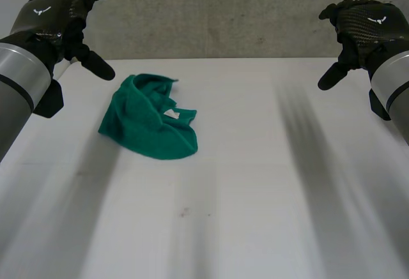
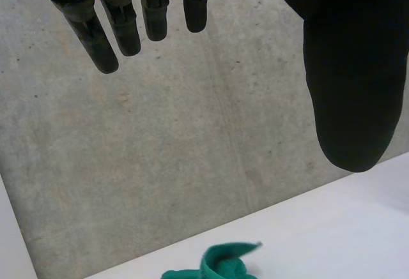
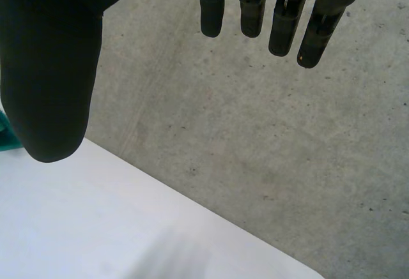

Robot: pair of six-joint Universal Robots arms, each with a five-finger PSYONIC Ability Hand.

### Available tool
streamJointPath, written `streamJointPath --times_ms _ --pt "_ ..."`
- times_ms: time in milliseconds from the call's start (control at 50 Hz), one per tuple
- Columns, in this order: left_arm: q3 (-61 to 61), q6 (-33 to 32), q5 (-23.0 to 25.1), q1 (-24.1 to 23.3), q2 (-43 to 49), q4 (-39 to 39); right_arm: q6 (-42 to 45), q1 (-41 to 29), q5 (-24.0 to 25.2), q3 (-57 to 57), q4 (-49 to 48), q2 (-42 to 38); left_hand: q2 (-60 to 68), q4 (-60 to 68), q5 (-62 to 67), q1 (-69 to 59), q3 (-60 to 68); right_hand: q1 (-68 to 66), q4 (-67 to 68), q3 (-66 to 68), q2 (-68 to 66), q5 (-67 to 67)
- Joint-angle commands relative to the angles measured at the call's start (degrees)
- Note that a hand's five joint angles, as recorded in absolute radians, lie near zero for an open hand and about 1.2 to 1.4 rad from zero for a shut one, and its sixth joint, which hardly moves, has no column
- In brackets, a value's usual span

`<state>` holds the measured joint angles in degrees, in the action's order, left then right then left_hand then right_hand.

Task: Fold the towel.

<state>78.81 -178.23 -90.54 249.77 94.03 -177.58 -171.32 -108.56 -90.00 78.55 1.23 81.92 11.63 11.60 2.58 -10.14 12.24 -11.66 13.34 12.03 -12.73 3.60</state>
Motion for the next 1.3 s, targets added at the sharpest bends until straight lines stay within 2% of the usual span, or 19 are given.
streamJointPath --times_ms 20,160,280,340,440,520,600,740,800,820,840,940,1060,1140,1180,1240,1260,1300 --pt "-0.1 -2.4 0.0 0.6 4.1 -2.7 0.1 -0.2 0.1 0.2 0.0 0.0 -0.7 -0.7 -1.7 -0.7 -1.4 1.7 -3.3 -2.0 2.7 -3.6" --pt "-0.1 -14.8 0.1 0.9 12.0 -6.8 0.1 -0.5 0.2 0.6 -0.1 -0.1 0.8 0.8 -0.2 -2.3 0.2 1.7 -3.3 -2.0 2.7 -3.6" --pt "-0.1 -30.2 1.4 1.0 20.6 -16.3 0.2 -0.6 1.8 1.2 -0.1 -0.7 1.4 1.5 0.5 -2.9 0.8 1.7 -3.3 -2.0 2.7 -3.6" --pt "-0.3 -34.1 2.8 1.0 23.6 -20.3 0.3 -0.7 2.1 1.7 -0.1 -0.9 1.6 1.6 0.7 -3.1 1.0 1.7 -3.3 -2.0 2.7 -3.6" --pt "-2.0 -42.1 8.9 2.0 30.8 -28.8 1.8 -0.8 2.0 2.1 -0.2 -2.1 6.5 6.5 5.5 -8.0 5.9 1.7 -3.3 -2.0 2.7 -3.6" --pt "-4.8 -45.9 13.6 3.3 36.0 -31.3 3.4 -1.0 2.0 2.1 -0.1 -3.7 12.7 12.7 11.7 -14.2 12.1 1.7 -3.3 -2.0 2.7 -3.6" --pt "-7.3 -46.9 16.2 4.3 39.9 -31.4 3.8 -1.0 2.0 2.3 -0.1 -4.7 13.9 13.9 12.9 -15.4 13.3 1.7 -3.3 -2.0 2.7 -3.6" --pt "-10.9 -47.1 16.4 4.8 44.6 -30.6 3.9 -1.0 2.0 2.1 -0.1 -6.5 17.1 17.1 16.1 -18.6 16.5 1.7 -3.3 -2.0 2.7 -3.6" --pt "-11.5 -47.1 16.2 5.0 45.3 -30.3 3.9 -1.0 2.0 2.1 -0.1 -7.0 37.2 37.2 36.2 -38.7 36.6 1.7 -3.3 -2.0 2.7 -3.6" --pt "-11.5 -47.1 16.0 5.2 45.3 -30.4 3.9 -1.0 2.0 2.0 -0.1 -7.1 48.4 48.5 47.5 -49.9 47.8 1.7 -3.3 -2.0 2.7 -3.6" --pt "-11.4 -47.1 15.7 5.4 45.2 -30.8 3.9 -1.0 2.0 2.0 -0.1 -7.2 68.2 68.2 67.2 -69.7 67.6 1.7 -3.3 -2.0 2.7 -3.6" --pt "-10.2 -47.0 14.4 5.6 42.1 -31.3 3.9 -0.9 2.0 1.4 0.0 -7.6 68.4 68.4 67.4 -69.9 67.8 1.7 -3.3 -2.0 2.7 -3.6" --pt "-3.7 -44.9 10.9 4.1 28.8 -32.0 2.6 -0.8 1.8 -0.1 0.2 -8.4 68.4 68.4 67.4 -69.9 67.8 1.7 -3.3 -2.0 2.7 -3.6" --pt "0.6 -42.7 10.7 2.4 20.5 -31.8 1.4 -0.9 1.7 -1.1 0.6 -9.1 68.4 68.4 67.4 -69.9 67.8 1.7 -3.3 -2.0 2.7 -3.6" --pt "1.5 -42.3 10.6 2.1 19.2 -31.7 -1.7 -1.0 1.9 -1.9 0.9 -10.2 68.4 68.4 67.4 -69.9 67.8 1.7 -3.3 -2.0 2.7 -3.6" --pt "5.6 -41.1 10.7 1.4 12.6 -31.3 -5.1 -1.1 3.2 -2.6 1.0 -11.5 68.4 68.4 67.4 -69.9 67.8 1.7 -3.3 -2.0 2.7 -3.6" --pt "6.4 -41.1 10.6 1.3 11.4 -31.3 -8.5 -1.8 6.4 -4.3 1.1 -13.2 68.4 68.4 67.4 -69.9 67.8 1.7 -3.3 -2.0 2.7 -3.6" --pt "8.5 -41.1 10.7 1.1 7.2 -31.2 -11.2 -2.4 9.2 -5.9 1.4 -14.1 68.4 68.4 67.4 -69.9 67.8 1.7 -3.3 -2.0 2.7 -3.6"
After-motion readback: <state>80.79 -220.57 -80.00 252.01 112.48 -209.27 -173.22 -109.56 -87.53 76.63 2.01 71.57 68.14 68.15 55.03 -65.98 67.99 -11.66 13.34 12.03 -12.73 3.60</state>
